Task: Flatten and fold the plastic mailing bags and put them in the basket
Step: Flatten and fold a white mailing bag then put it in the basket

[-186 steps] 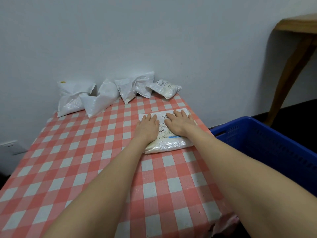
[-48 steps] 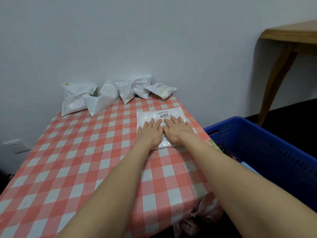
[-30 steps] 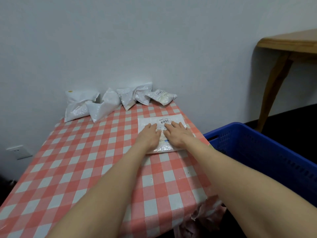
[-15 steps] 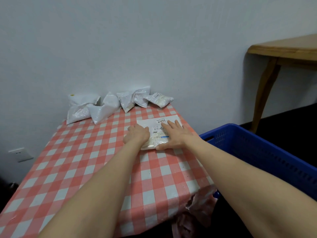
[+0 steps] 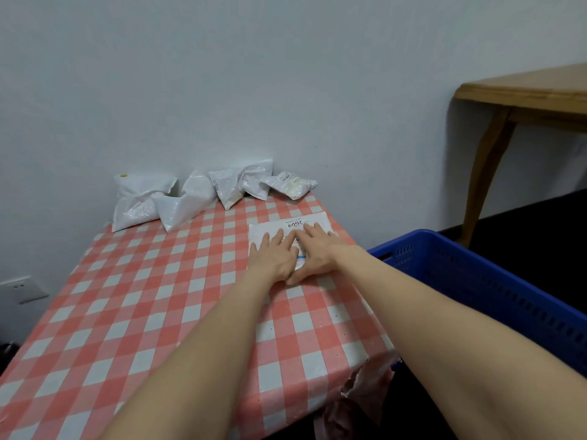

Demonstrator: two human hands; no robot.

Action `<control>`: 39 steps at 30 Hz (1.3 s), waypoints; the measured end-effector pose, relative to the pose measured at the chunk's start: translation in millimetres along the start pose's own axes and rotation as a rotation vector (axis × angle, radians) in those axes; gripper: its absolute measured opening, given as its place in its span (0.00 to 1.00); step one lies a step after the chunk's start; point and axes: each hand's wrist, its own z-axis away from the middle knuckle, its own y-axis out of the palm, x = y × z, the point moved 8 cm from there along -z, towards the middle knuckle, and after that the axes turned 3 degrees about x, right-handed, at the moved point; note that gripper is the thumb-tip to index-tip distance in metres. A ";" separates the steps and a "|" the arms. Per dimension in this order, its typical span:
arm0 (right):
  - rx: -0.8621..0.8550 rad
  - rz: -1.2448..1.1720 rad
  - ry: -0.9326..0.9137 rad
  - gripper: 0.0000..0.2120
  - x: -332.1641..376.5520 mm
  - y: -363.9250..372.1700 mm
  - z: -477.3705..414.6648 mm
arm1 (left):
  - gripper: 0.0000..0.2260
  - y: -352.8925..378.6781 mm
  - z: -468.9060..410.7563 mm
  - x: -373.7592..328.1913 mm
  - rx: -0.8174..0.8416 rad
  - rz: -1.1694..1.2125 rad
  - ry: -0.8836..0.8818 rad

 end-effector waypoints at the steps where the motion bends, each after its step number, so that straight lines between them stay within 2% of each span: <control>1: 0.030 -0.019 0.004 0.59 -1.5 8.0 -4.0 | 0.24 4.1 -0.7 1.3 0.007 0.023 -0.008; 20: 0.039 -0.101 0.030 0.56 -5.4 16.7 -8.2 | 0.23 12.5 -16.6 9.3 0.009 0.043 -0.026; 28: 0.071 -0.093 -0.003 0.57 -1.4 11.9 -3.8 | 0.23 16.6 -20.3 11.5 0.071 0.068 0.010; 31: 0.067 -0.140 -0.027 0.55 0.8 8.5 1.6 | 0.24 6.8 -18.7 15.1 0.062 0.207 -0.022; 33: 0.006 -0.160 -0.038 0.50 3.3 3.8 5.3 | 0.22 -1.4 -20.0 19.1 0.000 0.252 -0.048; 36: -0.089 -0.110 -0.061 0.40 6.6 -2.5 12.3 | 0.19 -10.7 -18.1 24.9 -0.079 0.252 -0.096; 39: -0.081 -0.041 -0.094 0.38 8.7 -1.4 18.2 | 0.19 -22.2 -8.6 31.0 -0.127 0.189 -0.175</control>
